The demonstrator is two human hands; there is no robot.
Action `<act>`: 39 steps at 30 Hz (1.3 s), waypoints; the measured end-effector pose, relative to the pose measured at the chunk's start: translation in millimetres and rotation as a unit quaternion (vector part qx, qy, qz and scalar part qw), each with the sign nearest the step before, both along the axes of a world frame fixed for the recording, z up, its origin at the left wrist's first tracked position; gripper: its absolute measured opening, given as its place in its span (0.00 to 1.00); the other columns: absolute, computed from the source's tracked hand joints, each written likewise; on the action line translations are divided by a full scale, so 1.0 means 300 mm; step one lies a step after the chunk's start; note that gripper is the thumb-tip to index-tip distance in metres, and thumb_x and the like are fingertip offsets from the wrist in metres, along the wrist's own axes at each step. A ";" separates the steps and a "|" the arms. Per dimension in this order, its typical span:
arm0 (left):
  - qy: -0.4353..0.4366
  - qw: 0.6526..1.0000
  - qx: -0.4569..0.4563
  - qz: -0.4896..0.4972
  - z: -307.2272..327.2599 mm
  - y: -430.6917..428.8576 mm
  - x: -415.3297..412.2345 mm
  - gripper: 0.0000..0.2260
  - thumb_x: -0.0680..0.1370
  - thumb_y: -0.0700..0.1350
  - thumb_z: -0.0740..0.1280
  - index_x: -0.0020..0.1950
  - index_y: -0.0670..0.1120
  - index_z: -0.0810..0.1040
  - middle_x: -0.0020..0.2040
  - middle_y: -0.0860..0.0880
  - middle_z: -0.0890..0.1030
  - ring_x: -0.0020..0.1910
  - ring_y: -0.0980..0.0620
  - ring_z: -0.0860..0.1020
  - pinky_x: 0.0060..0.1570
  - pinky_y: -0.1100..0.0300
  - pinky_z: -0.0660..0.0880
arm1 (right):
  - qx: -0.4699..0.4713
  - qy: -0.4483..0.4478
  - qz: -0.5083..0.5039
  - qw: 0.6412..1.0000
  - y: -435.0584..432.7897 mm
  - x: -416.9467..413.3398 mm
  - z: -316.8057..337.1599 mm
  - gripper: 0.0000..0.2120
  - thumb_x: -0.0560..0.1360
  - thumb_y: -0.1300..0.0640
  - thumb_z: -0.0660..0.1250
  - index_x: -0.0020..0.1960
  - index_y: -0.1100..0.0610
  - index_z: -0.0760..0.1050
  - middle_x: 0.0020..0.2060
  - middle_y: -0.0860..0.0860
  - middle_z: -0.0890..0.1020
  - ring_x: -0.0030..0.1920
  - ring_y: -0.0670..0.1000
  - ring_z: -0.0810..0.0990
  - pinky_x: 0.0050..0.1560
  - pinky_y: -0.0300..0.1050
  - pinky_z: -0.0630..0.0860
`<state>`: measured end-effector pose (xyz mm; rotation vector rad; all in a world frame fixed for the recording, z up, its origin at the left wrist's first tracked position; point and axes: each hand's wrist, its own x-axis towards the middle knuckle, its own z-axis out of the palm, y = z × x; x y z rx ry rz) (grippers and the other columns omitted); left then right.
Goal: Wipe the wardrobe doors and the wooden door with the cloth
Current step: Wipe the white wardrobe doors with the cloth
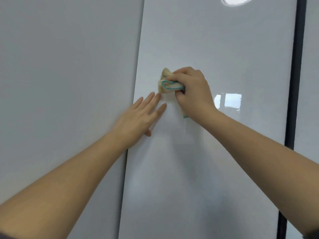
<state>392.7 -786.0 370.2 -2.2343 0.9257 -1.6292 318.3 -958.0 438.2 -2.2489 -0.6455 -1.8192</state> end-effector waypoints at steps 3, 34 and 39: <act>-0.051 0.997 0.032 0.038 -0.010 -0.007 -0.013 0.48 0.59 0.50 0.83 0.74 0.39 0.66 0.73 0.35 0.67 0.72 0.38 0.67 0.72 0.43 0.59 | -0.023 0.085 -0.009 0.996 0.077 0.029 0.123 0.20 0.72 0.67 0.60 0.56 0.50 0.81 0.51 0.48 0.82 0.53 0.52 0.76 0.53 0.46 0.73; 0.115 0.992 -0.006 -0.054 -0.005 0.016 -0.017 0.45 0.75 0.47 0.73 0.80 0.54 0.43 0.79 0.54 0.38 0.78 0.57 0.43 0.60 0.58 0.74 | -0.226 -0.082 -0.065 0.968 -0.196 0.036 -0.068 0.17 0.72 0.62 0.57 0.49 0.56 0.83 0.53 0.50 0.83 0.44 0.59 0.74 0.42 0.57 0.75; 0.113 0.993 0.010 -0.029 -0.010 0.014 -0.022 0.49 0.73 0.52 0.73 0.80 0.52 0.39 0.79 0.53 0.34 0.78 0.55 0.41 0.60 0.57 0.74 | -0.326 -0.057 -0.039 0.943 -0.208 0.016 -0.437 0.19 0.80 0.67 0.53 0.48 0.56 0.82 0.56 0.50 0.82 0.42 0.57 0.73 0.40 0.49 0.73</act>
